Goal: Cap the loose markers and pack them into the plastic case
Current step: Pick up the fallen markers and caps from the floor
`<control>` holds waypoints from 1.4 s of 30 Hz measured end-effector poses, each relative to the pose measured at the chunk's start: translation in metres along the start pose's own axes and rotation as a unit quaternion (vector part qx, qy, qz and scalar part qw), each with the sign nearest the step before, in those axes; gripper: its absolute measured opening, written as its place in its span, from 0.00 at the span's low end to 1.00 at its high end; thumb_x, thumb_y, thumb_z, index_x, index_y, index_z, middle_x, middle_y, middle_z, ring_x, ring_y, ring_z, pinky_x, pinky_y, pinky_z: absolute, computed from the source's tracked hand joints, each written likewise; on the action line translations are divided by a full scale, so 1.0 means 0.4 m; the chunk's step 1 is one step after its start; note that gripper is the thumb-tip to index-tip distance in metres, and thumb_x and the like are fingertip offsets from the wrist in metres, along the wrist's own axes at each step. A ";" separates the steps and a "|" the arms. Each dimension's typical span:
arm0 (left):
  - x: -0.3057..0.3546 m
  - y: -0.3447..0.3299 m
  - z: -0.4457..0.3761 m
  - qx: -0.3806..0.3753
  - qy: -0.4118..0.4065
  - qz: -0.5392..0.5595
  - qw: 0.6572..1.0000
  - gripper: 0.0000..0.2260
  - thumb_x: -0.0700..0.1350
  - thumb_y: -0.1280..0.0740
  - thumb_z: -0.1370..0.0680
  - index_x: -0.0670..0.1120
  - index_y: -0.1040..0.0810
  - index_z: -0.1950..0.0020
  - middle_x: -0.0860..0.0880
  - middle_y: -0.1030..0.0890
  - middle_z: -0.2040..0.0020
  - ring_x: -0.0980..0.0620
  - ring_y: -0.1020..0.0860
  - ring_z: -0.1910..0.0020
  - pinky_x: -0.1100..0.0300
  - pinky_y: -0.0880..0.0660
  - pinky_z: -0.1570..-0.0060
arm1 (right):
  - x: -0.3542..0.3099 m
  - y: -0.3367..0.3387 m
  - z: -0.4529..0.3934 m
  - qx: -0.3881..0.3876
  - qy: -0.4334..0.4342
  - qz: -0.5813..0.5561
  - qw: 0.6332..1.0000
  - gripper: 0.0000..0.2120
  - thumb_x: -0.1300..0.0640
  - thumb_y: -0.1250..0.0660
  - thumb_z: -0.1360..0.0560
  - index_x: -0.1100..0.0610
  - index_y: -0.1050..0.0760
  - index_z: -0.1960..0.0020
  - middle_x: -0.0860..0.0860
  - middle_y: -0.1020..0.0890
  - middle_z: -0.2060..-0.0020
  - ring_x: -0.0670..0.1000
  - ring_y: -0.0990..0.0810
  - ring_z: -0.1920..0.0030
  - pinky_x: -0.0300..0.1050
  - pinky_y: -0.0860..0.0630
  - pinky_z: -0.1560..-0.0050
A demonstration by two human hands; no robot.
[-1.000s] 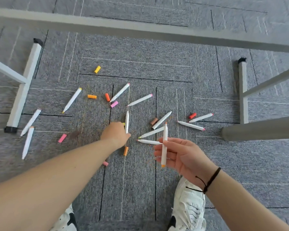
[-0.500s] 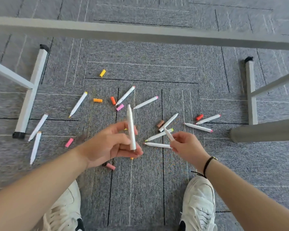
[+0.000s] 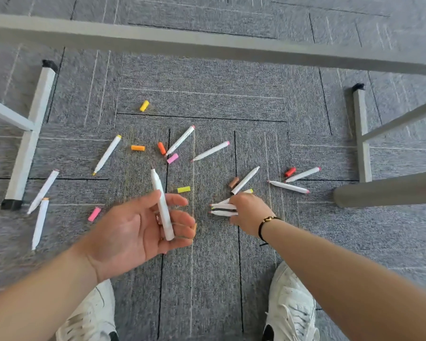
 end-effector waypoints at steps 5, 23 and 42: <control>0.011 0.028 -0.003 0.025 -0.013 -0.002 1.000 0.24 0.52 0.19 0.35 0.40 0.18 0.45 0.34 0.19 0.51 0.37 0.18 0.53 0.42 0.21 0.44 | 0.006 -0.002 0.007 -0.052 -0.050 -0.221 0.973 0.09 0.52 0.30 0.23 0.58 0.20 0.51 0.51 0.19 0.61 0.47 0.25 0.67 0.38 0.27 0.66; -0.056 -0.014 -0.311 0.183 0.003 -0.598 0.780 0.08 0.47 0.35 0.19 0.45 0.23 0.55 0.48 0.24 0.65 0.53 0.29 0.72 0.65 0.33 0.76 | 0.154 0.062 0.213 -0.027 -0.111 -0.859 0.500 0.17 0.58 0.30 0.30 0.58 0.29 0.43 0.54 0.23 0.62 0.53 0.23 0.63 0.50 0.21 0.55; -0.004 -0.123 -0.615 0.194 -0.012 -0.782 0.592 0.11 0.48 0.36 0.20 0.43 0.26 0.59 0.48 0.27 0.64 0.52 0.31 0.71 0.60 0.35 0.73 | 0.266 0.033 0.230 0.008 -0.142 -0.873 0.467 0.13 0.59 0.33 0.23 0.60 0.27 0.40 0.56 0.22 0.62 0.54 0.22 0.64 0.53 0.23 0.54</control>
Point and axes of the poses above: each hand's wrist, its own z-axis away from the middle knuckle, its own y-axis out of the back of the hand, x = y × z, the point moved 10 cm from there along -z, towards the middle knuckle
